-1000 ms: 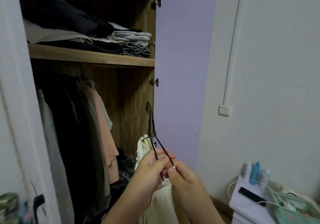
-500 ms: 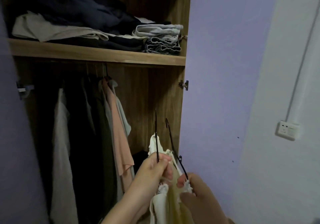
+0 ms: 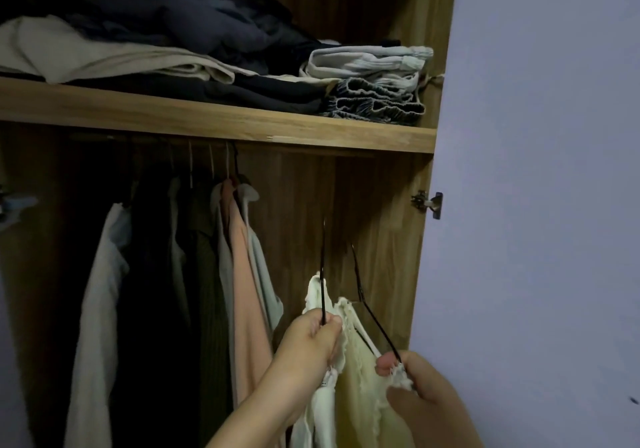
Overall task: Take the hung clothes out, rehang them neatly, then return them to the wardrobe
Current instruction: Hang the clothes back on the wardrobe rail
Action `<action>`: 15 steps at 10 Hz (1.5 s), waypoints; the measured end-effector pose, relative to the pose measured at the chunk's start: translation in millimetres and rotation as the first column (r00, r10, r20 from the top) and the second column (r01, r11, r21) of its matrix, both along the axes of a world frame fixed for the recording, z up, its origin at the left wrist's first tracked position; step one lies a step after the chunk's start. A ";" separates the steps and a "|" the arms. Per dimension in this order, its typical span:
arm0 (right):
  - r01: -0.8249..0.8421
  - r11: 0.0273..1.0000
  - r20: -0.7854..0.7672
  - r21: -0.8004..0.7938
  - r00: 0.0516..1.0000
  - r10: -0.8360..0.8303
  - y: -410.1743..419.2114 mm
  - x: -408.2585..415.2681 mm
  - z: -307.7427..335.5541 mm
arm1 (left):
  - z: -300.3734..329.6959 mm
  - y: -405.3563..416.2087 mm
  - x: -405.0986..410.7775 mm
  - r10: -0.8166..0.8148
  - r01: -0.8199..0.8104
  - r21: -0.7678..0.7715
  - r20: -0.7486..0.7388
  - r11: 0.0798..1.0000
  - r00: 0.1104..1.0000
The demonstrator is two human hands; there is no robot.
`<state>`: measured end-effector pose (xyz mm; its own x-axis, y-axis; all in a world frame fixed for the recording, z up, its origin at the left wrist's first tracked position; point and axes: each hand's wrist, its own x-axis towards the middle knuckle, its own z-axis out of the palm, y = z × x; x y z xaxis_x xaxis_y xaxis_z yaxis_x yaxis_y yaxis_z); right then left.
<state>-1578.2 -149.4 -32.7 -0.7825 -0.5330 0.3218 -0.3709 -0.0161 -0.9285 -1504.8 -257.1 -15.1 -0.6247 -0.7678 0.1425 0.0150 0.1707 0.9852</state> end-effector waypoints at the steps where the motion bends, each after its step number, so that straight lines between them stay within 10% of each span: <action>1: -0.219 0.960 0.003 0.176 0.975 0.222 -26.7 -35.7 13.4 | 8.8 -39.4 -22.2 0.041 -0.040 -0.043 0.012 0.998 0.999; 7: -0.572 0.815 -0.028 -0.098 0.820 0.572 -239.9 -184.7 39.6 | 54.7 -240.3 -136.1 0.567 -0.507 -0.497 -0.035 0.704 0.823; 12: -0.647 0.710 -0.259 -0.278 0.762 0.594 -370.7 -223.8 59.1 | 89.9 -340.8 -163.3 0.754 -0.729 -0.507 -0.210 0.460 0.622; 15: -0.575 0.794 -0.217 -0.198 0.816 0.536 -434.0 -208.3 73.7 | 104.5 -385.5 -162.9 0.861 -0.708 -0.534 0.079 0.463 0.503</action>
<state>-1786.5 -583.5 41.0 -0.3108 -0.7507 0.5829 -0.3550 -0.4773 -0.8039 -1667.8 -642.6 89.5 0.1582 -0.8624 0.4808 -0.6017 0.3019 0.7395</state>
